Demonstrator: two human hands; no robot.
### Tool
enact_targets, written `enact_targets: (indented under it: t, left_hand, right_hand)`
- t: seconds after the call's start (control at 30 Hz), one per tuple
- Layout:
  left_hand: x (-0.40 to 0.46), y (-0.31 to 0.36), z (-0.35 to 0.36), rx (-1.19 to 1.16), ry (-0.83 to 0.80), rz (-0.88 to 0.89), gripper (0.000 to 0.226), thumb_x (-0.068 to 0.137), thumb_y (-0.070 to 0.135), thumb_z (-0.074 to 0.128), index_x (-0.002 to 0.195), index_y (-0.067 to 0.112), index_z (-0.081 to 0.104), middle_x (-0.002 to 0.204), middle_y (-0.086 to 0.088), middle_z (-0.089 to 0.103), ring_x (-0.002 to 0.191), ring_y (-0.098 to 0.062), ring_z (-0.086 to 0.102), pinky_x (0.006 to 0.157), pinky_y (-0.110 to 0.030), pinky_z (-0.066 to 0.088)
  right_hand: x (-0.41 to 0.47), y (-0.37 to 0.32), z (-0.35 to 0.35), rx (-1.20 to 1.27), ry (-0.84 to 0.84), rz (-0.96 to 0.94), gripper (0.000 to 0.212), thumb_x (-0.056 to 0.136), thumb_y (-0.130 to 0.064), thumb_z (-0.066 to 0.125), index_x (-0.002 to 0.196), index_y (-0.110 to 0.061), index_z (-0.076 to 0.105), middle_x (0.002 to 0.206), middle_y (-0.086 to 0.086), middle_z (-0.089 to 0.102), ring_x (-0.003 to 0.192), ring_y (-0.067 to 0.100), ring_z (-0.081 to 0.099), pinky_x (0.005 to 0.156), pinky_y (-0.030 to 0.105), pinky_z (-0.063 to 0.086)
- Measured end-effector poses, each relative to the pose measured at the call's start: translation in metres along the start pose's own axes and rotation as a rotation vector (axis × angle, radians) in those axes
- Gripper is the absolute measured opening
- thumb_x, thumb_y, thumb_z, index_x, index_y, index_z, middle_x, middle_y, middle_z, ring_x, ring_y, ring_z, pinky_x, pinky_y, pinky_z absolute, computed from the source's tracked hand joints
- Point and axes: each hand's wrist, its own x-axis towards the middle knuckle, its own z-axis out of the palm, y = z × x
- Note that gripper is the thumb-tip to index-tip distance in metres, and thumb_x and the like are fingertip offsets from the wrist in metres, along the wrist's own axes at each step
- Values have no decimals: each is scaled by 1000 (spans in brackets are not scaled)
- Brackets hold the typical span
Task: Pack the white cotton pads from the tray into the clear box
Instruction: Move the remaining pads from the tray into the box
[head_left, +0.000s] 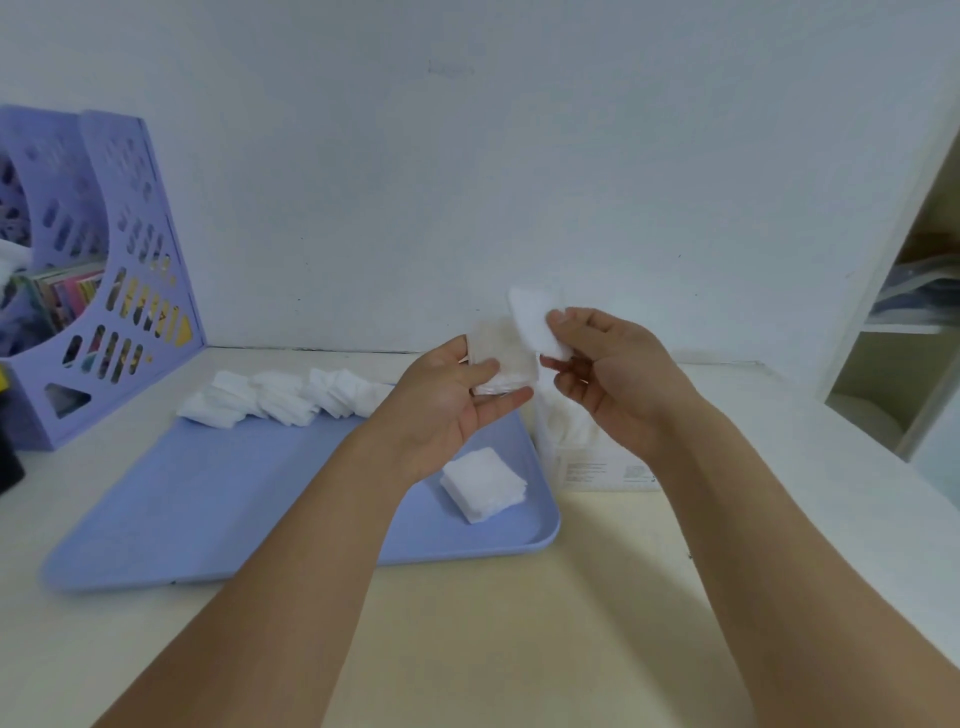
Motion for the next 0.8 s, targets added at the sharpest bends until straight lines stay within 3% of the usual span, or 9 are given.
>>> enact_targets:
  t: [0.07, 0.23, 0.43, 0.63, 0.8]
  left_hand:
    - [0, 1, 1, -20, -4, 3, 34, 103, -6, 42, 133, -2, 57, 127, -20, 68, 113, -30, 69, 87, -37, 61]
    - [0, 1, 2, -51, -8, -2, 38, 104, -5, 37, 138, 0, 53, 131, -20, 65, 119, -33, 66, 91, -38, 60]
    - [0, 1, 4, -60, 9, -14, 38, 105, -4, 35, 137, 0, 54, 133, -22, 63, 120, -36, 64, 94, -41, 58]
    - [1, -2, 3, -72, 29, -26, 37, 106, -2, 33, 135, 0, 56, 130, -23, 65, 118, -40, 65, 98, -47, 56]
    - [2, -5, 6, -97, 40, -32, 37, 105, -4, 34, 134, -1, 57, 130, -23, 65, 119, -39, 64, 105, -47, 51]
  right_hand:
    - [2, 7, 4, -106, 71, -27, 8, 97, -17, 68, 91, -12, 66, 77, 0, 68, 63, 9, 62, 55, 18, 47]
    - [3, 16, 11, -113, 107, -6, 11, 95, -17, 70, 89, -9, 67, 76, 1, 65, 57, 6, 58, 56, 19, 45]
    - [7, 23, 9, -182, 145, -29, 16, 94, -21, 73, 98, -6, 70, 87, 7, 70, 67, 10, 63, 62, 23, 47]
    - [10, 29, 11, -263, 200, -90, 13, 95, -21, 72, 88, -12, 65, 60, -3, 63, 52, 8, 58, 55, 23, 46]
    - [9, 30, 11, -317, 234, -140, 13, 95, -20, 71, 88, -12, 64, 61, -3, 64, 50, 4, 59, 49, 13, 44]
